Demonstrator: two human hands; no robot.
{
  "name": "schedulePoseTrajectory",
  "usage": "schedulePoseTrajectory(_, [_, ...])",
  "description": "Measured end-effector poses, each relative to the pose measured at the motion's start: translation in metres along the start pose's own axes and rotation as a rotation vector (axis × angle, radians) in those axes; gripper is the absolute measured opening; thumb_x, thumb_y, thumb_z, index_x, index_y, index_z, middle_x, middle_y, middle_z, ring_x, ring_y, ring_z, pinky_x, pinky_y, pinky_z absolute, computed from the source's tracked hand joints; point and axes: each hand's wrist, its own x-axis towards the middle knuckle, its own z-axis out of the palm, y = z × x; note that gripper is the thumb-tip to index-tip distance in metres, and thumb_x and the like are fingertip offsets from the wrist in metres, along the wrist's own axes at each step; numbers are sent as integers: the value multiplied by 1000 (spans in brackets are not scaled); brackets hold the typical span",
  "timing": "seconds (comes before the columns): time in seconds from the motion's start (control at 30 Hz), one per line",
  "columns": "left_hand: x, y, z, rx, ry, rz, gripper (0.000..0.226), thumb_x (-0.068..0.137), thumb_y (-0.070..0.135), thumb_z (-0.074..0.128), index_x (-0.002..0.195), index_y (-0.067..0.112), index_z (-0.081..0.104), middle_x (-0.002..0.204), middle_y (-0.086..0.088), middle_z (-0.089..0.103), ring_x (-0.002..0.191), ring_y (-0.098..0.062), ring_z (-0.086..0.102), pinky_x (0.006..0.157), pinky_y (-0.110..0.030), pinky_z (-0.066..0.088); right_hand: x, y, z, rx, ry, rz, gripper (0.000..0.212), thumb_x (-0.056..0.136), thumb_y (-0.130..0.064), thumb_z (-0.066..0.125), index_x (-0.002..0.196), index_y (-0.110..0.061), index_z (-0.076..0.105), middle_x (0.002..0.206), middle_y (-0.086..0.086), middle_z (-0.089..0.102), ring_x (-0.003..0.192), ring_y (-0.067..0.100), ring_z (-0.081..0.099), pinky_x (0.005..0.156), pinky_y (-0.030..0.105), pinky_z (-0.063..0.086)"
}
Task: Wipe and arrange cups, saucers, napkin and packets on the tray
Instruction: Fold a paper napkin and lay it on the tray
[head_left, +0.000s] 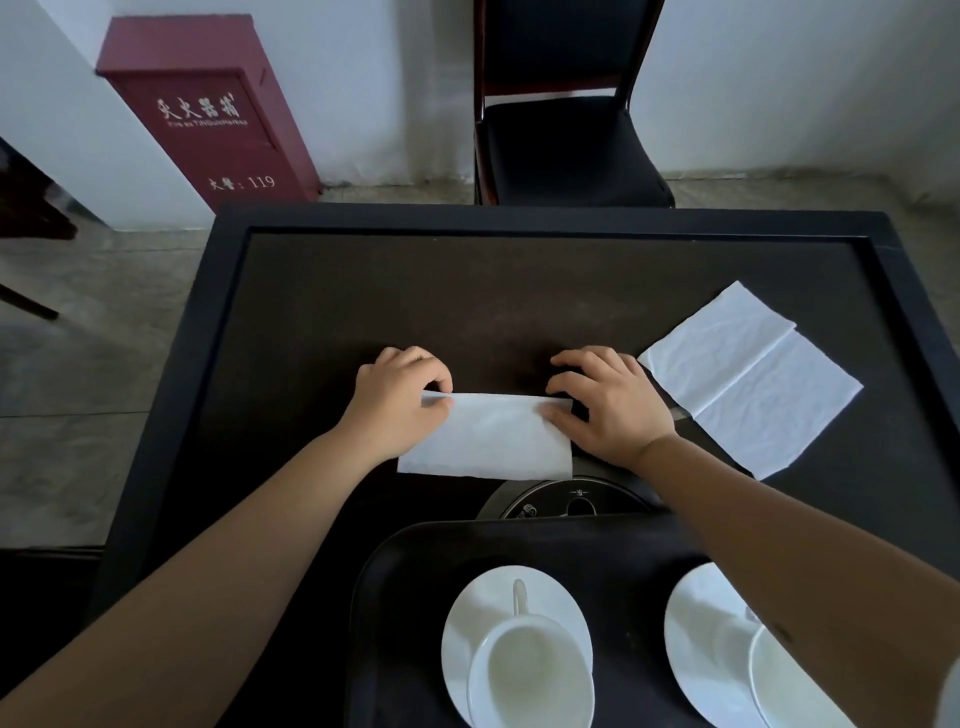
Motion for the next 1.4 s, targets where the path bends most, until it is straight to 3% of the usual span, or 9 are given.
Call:
schedulePoseTrajectory(0.17, [1, 4, -5, -89, -119, -41, 28, 83, 29, 68, 109, 35, 59, 86, 16, 58, 95, -6, 44, 91, -35, 29, 0, 0, 0, 14, 12, 10, 13, 87, -30, 60, 89, -19, 67, 123, 2, 63, 115, 28, 52, 90, 43, 40])
schedulePoseTrajectory(0.37, [-1, 9, -8, -125, -145, -104, 11, 92, 31, 59, 93, 35, 69, 88, 18, 51, 94, 0, 30, 87, -35, 31, 0, 2, -4, 122, -1, 55, 11, 88, -27, 58, 87, -20, 67, 123, -2, 63, 115, 23, 50, 91, 37, 35])
schedulePoseTrajectory(0.53, [-9, 13, -23, -306, -180, -164, 14, 94, 28, 60, 99, 32, 72, 100, 14, 63, 101, -10, 59, 86, -29, 47, 1, -1, -16, 250, -73, 115, 8, 92, -15, 64, 90, -14, 72, 128, 0, 63, 121, 23, 51, 100, 40, 37])
schedulePoseTrajectory(0.67, [-18, 19, -40, -372, -205, -120, 19, 97, 25, 56, 107, 26, 72, 103, 19, 69, 100, -2, 62, 84, -25, 49, -7, -15, -34, 623, -130, 390, 13, 95, -13, 60, 97, -14, 73, 119, -5, 66, 118, 8, 56, 96, 13, 37])
schedulePoseTrajectory(0.87, [-44, 49, -75, -560, -171, -173, 17, 96, 29, 57, 93, 35, 73, 92, 18, 72, 92, 3, 63, 74, -20, 44, -13, -50, -75, 1239, -30, 588, 9, 89, -16, 62, 81, -14, 64, 89, 1, 73, 87, 14, 66, 78, 26, 52])
schedulePoseTrajectory(1.0, [-74, 72, -102, -711, -142, -208, 21, 95, 27, 57, 86, 27, 76, 89, -1, 74, 91, -21, 68, 78, -36, 49, -24, -75, -102, 1174, -117, 617, 20, 83, -16, 74, 101, -19, 66, 82, -10, 69, 82, 8, 65, 72, 24, 51])
schedulePoseTrajectory(1.1, [-102, 90, -119, -856, -164, -246, 20, 94, 26, 58, 89, 16, 74, 95, -26, 67, 85, -45, 61, 71, -46, 43, -41, -102, -122, 1210, -98, 581, 13, 85, 2, 70, 88, -10, 69, 73, -5, 69, 68, 8, 63, 61, 19, 49])
schedulePoseTrajectory(1.3, [-176, 130, -146, -1049, -229, -267, 23, 93, 20, 60, 93, -2, 65, 92, -22, 62, 85, -34, 60, 71, -41, 42, -98, -157, -163, 1322, -188, 551, 26, 79, -19, 75, 104, -15, 67, 93, 2, 67, 87, 16, 62, 76, 27, 48])
schedulePoseTrajectory(1.4, [-216, 146, -153, -1135, -233, -267, 15, 90, 21, 62, 86, 7, 66, 84, -15, 63, 80, -31, 60, 66, -35, 44, -133, -186, -173, 1331, -183, 506, 5, 81, -16, 77, 84, -19, 75, 83, -1, 71, 78, 13, 64, 71, 20, 49])
